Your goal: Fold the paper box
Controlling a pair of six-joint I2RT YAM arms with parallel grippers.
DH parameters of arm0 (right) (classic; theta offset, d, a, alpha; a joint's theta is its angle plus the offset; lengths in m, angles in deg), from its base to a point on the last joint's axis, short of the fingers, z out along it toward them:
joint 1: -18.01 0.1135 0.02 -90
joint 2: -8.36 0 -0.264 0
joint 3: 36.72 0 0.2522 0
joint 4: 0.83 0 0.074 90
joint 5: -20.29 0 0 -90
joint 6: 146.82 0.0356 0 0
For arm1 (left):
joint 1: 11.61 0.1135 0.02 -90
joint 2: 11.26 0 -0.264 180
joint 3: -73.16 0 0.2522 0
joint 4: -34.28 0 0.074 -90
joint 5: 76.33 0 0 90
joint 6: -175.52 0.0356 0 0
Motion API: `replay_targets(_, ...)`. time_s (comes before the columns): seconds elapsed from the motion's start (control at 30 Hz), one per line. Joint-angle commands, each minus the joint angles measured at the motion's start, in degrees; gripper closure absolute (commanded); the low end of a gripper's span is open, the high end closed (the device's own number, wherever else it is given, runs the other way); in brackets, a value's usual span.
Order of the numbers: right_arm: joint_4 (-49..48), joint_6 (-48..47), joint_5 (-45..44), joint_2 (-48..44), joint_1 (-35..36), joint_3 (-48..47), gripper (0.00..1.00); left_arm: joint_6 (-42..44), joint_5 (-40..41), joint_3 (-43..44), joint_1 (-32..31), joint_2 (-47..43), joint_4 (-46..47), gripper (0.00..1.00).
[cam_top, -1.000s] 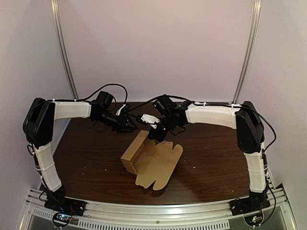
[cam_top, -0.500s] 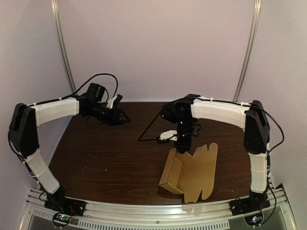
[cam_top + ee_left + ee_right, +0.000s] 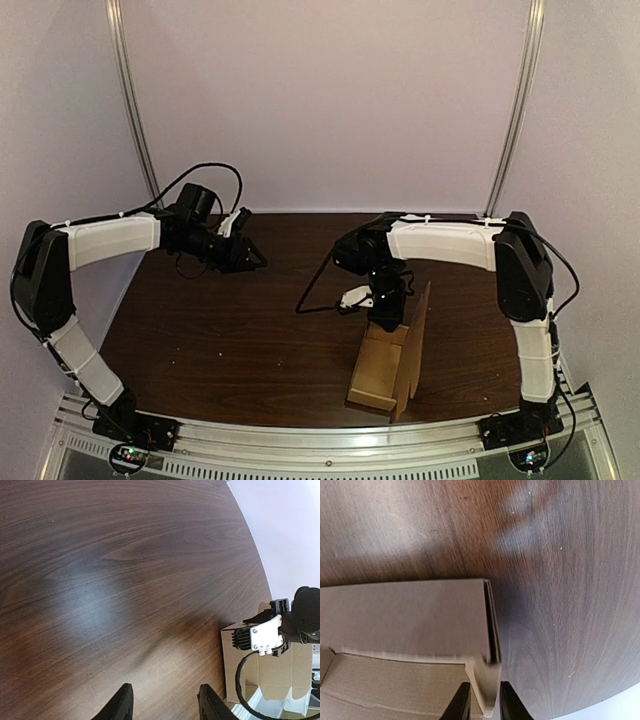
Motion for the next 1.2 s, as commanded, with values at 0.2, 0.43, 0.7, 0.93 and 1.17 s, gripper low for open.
replay_targets(0.2,-3.0,2.0,0.0,-2.4,0.4,4.1,0.76,-0.5,-0.6,-1.9,-1.2,-1.4,3.9,0.53)
replay_targets(0.43,-6.3,2.2,0.1,-1.4,0.4,6.2,0.76,-0.7,-0.6,-2.2,-1.5,-1.8,4.3,0.53)
replay_targets(0.7,-10.7,2.6,0.4,-1.9,0.4,7.8,0.78,-0.8,-0.5,-2.4,-1.9,-1.8,4.5,0.54)
replay_targets(0.93,-13.5,3.0,2.6,-1.6,0.4,9.1,0.86,-0.8,-0.4,-2.6,-2.0,-1.7,4.8,0.54)
replay_targets(1.17,-17.0,4.0,2.2,-3.8,0.4,10.7,0.80,-0.9,-0.5,-2.5,-2.5,-1.6,4.8,0.54)
